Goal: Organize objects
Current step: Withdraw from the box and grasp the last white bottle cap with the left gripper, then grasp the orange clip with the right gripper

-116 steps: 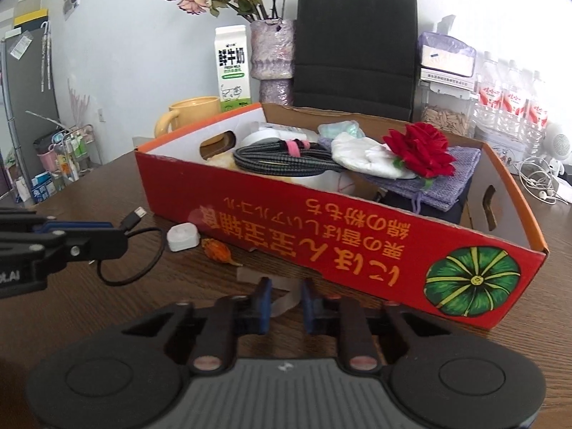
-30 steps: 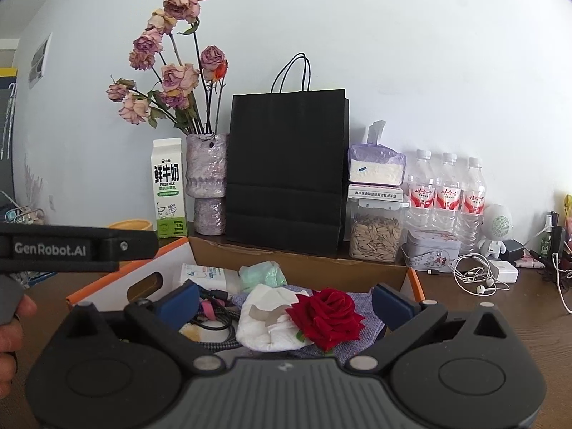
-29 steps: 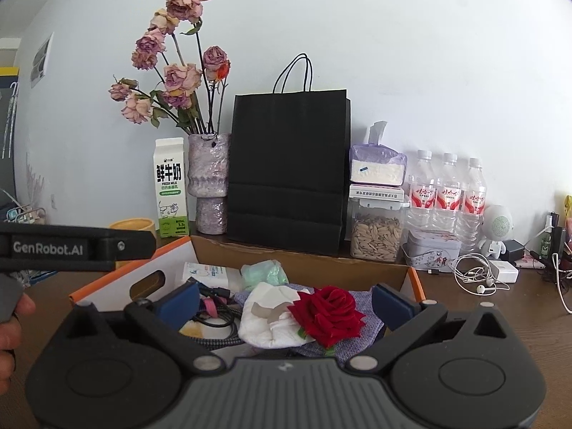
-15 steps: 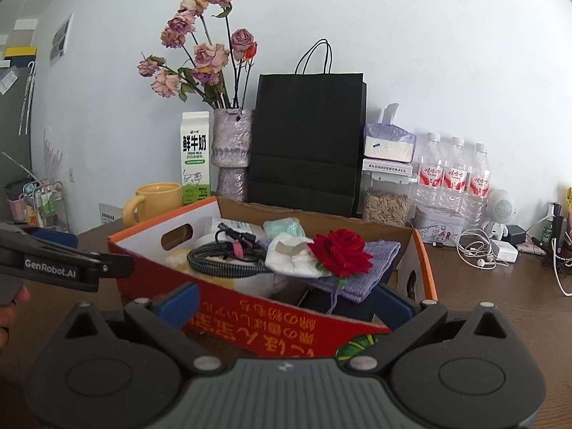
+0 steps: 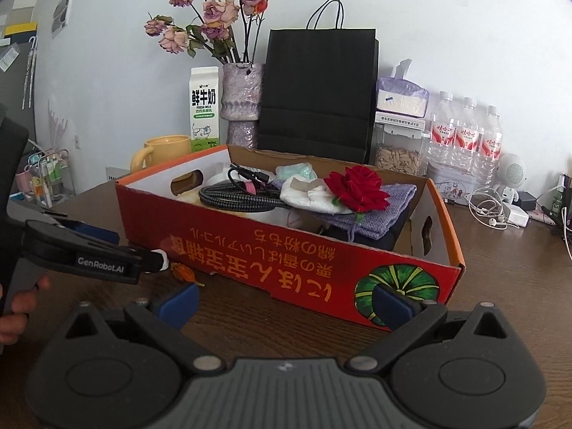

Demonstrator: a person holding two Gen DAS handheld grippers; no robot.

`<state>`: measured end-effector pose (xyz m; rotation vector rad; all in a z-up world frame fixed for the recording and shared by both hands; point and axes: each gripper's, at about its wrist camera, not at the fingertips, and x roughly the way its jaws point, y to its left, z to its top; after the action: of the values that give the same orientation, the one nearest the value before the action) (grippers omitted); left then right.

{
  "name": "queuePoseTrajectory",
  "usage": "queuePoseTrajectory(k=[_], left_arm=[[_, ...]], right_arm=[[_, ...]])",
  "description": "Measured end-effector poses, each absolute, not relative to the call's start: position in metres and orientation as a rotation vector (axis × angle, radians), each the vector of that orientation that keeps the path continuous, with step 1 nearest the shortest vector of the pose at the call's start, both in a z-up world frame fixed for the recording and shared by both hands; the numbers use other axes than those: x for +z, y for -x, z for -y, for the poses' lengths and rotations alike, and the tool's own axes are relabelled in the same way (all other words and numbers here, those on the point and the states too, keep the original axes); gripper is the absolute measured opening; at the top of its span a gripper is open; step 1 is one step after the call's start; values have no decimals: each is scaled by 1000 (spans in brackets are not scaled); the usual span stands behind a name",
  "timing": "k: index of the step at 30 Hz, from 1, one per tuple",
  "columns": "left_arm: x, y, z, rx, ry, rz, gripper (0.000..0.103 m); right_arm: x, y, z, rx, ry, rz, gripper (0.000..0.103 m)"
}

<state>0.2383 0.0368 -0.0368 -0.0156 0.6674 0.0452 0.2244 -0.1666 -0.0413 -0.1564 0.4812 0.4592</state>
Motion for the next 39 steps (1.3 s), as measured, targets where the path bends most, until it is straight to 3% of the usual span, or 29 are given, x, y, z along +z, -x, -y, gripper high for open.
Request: queuePoseTrajectory(k=[1, 22, 27, 32, 35, 39], left_arm=[[-37, -237, -36, 34, 18, -660, 26], [-13, -200, -59, 99, 53, -546, 25], [-11, -192, -72, 118, 73, -539, 25], [-10, -185, -82, 118, 91, -530, 25], [-9, -182, -85, 111, 97, -524, 25], [-8, -179, -87, 97, 104, -519, 25]], right_arm=[[-42, -224, 166, 460, 157, -484, 103], [-49, -227, 128, 531, 172, -567, 102], [-49, -232, 105, 555, 156, -604, 83], [-51, -238, 83, 562, 163, -626, 53], [-51, -242, 75, 552, 163, -628, 44], [-53, -247, 68, 553, 170, -640, 40]])
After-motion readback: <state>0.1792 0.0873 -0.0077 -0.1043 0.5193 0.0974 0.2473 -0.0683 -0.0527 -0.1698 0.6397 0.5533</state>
